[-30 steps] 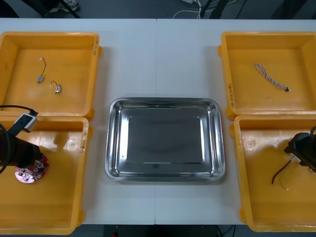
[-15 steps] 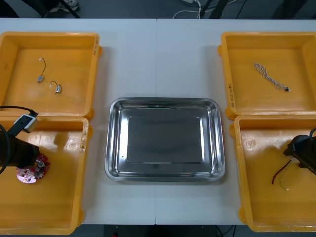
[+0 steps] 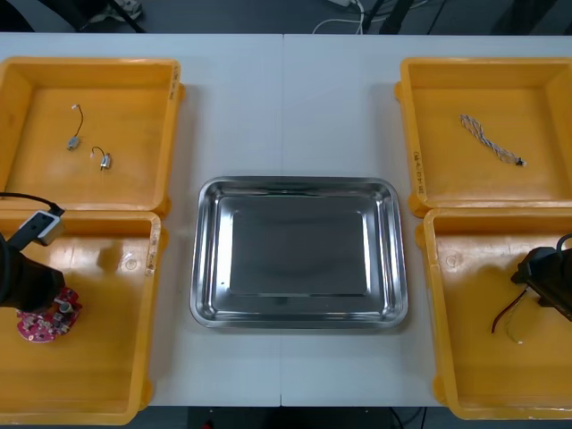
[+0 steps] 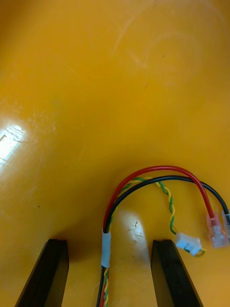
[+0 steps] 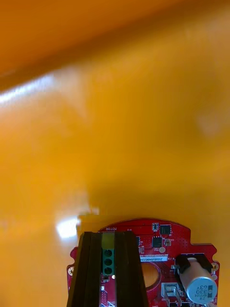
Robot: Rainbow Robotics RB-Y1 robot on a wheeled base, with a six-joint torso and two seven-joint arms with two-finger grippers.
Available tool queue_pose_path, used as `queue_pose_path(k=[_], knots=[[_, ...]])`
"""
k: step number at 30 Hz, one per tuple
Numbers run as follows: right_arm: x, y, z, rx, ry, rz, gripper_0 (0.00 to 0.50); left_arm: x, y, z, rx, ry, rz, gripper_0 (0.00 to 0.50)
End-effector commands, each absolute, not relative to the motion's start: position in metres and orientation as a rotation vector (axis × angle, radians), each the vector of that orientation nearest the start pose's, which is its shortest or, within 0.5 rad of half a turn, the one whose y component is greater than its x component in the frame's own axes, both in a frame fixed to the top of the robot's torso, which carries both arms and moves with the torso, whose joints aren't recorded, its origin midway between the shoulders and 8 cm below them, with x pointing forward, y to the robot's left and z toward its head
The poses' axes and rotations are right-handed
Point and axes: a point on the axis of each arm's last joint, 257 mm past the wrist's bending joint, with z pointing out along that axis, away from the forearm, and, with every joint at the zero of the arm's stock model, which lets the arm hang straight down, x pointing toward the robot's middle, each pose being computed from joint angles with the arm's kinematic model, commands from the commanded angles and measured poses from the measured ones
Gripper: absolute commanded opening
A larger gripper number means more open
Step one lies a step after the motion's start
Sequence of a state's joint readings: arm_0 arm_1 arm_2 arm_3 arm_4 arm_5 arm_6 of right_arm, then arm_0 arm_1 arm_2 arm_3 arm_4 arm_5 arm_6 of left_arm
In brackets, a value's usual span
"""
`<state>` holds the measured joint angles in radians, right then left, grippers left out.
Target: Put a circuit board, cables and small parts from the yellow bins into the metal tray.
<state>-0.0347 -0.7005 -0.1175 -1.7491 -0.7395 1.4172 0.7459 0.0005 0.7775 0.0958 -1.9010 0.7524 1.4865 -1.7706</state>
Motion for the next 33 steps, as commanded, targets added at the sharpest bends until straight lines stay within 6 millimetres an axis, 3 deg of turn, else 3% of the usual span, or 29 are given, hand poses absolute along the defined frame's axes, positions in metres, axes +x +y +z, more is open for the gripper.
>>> queue_pose_path(k=[1,2,7,16,23,33], knots=[[0.391,-0.392,-0.335,1.086,2.571,0.284,0.125,0.381,0.409,-0.255,0.655,2.662,0.201,0.000],[0.391,-0.393,-0.335,1.084,2.571,0.282,0.000,0.379,0.409,-0.250,0.652,2.666,0.204,0.000],[0.392,-0.393,-0.334,1.082,2.570,0.282,0.000,0.376,0.405,-0.228,0.626,2.675,0.212,0.000],[0.398,-0.393,-0.322,1.086,2.576,0.269,0.000,0.374,0.375,-0.195,0.547,2.669,0.197,0.000],[0.404,-0.399,-0.287,1.077,2.576,0.252,0.000,0.373,0.348,-0.174,0.501,2.661,0.160,0.000],[0.389,-0.401,-0.228,1.017,2.581,0.205,0.000,0.391,0.303,-0.161,0.442,2.624,0.102,0.000]])
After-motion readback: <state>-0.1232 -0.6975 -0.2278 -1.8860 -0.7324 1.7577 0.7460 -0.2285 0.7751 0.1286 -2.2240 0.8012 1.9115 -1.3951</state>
